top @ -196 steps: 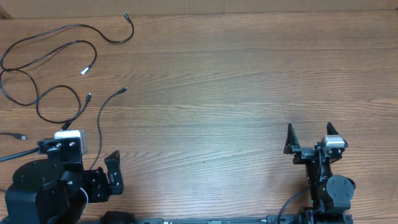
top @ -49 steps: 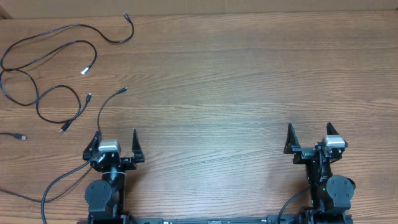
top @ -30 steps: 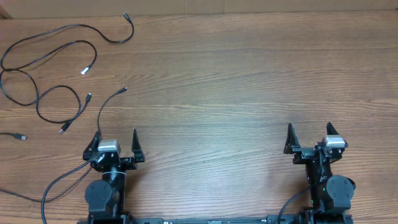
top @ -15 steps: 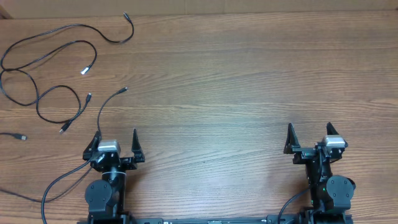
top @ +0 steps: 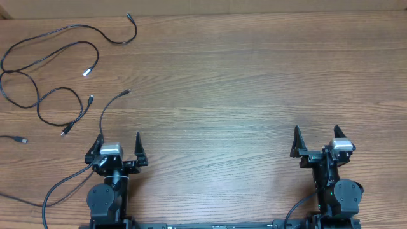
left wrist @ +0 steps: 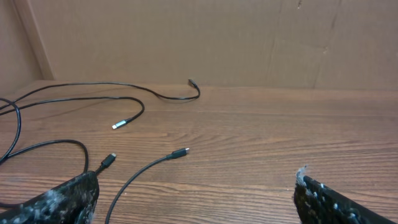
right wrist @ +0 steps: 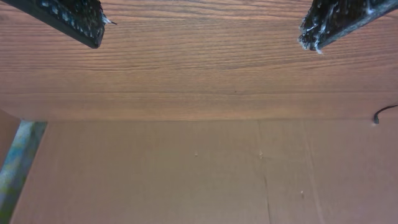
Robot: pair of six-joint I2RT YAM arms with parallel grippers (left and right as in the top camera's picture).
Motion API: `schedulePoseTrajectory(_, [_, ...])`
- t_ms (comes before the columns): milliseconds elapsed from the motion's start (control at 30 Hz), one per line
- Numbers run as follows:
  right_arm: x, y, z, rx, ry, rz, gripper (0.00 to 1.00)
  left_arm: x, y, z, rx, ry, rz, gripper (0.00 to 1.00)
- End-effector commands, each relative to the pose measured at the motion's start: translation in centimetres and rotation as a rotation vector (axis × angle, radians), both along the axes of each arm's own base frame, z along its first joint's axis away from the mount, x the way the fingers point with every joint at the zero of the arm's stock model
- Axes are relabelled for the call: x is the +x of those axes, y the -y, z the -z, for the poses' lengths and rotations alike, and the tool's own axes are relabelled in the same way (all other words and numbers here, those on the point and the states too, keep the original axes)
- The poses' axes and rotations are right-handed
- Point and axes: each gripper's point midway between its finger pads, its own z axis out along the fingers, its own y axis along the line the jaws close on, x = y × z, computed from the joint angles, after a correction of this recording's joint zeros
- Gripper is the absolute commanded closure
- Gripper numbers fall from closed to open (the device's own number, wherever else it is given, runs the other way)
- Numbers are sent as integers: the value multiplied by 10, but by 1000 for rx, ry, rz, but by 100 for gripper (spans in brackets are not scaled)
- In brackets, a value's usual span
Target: Untangle cables
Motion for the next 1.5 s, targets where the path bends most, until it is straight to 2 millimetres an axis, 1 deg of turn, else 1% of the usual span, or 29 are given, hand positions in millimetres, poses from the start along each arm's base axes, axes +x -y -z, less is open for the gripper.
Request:
schedulePoseTrajectory(0, [0,3,2,5,5,15,0,0,4,0,18,5,20,0])
schedulePoseTrajectory(200, [0,3,2,6,4,14,0,0,4,0,18,5,20,0])
schedulePoseTrajectory(433, [0,-5,2,29,3,-19,0,0,4,0,18,4,20,1])
schedulePoseTrajectory(1467, [0,-5,2,28,4,-19,0,0,4,0,18,4,20,0])
